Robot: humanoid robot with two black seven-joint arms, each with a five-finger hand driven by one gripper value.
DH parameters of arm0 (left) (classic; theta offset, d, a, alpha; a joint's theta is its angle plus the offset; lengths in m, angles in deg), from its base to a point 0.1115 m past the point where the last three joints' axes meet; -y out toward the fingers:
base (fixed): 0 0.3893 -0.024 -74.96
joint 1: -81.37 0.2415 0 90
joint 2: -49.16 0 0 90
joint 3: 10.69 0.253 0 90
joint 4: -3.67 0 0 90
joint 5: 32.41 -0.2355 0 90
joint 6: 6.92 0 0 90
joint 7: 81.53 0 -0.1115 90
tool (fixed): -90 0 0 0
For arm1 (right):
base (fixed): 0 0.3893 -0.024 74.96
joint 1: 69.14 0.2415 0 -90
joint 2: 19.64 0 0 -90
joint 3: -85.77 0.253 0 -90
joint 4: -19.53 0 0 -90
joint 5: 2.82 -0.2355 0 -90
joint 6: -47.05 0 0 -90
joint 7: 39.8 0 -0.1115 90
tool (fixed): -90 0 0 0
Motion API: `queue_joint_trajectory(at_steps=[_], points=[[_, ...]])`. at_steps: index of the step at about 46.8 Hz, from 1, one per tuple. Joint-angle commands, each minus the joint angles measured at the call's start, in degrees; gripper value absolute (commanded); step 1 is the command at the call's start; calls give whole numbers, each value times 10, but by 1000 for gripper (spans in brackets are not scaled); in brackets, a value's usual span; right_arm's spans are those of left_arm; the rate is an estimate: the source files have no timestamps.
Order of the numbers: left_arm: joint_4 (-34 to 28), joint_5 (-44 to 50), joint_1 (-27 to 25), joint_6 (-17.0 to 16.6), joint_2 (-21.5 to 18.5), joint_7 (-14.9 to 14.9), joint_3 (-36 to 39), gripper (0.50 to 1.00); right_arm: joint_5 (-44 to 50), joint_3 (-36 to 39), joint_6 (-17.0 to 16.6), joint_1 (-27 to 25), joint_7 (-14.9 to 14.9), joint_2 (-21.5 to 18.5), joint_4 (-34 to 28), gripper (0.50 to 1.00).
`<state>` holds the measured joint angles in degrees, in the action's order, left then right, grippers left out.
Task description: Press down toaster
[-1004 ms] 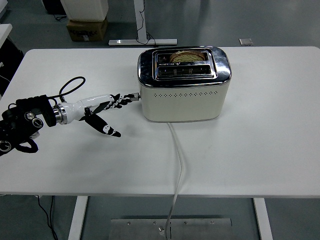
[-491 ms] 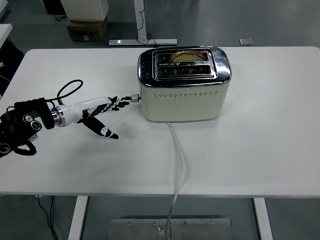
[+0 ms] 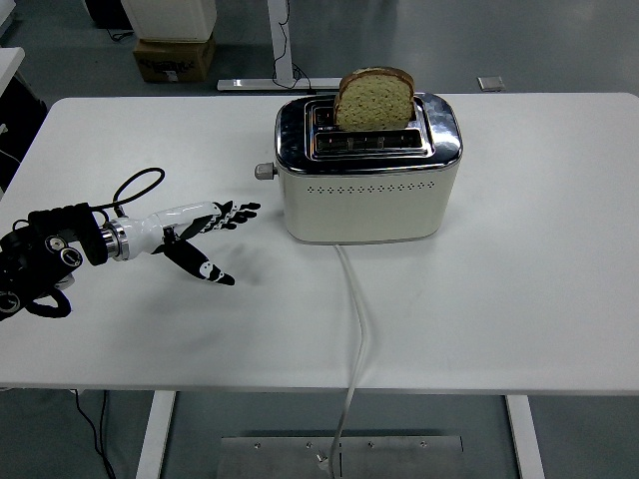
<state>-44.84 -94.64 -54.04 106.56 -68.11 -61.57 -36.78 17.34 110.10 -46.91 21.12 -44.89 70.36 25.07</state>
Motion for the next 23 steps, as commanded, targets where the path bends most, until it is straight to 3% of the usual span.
queue_joint_trajectory(at_steps=[1,23], points=[[0,1,1,0,0,0,0,1000,0,0,0,0,0,0,0,998],[8,76,0,-4,-16,3,-3,1000,0,0,0,0,0,0,0,998]])
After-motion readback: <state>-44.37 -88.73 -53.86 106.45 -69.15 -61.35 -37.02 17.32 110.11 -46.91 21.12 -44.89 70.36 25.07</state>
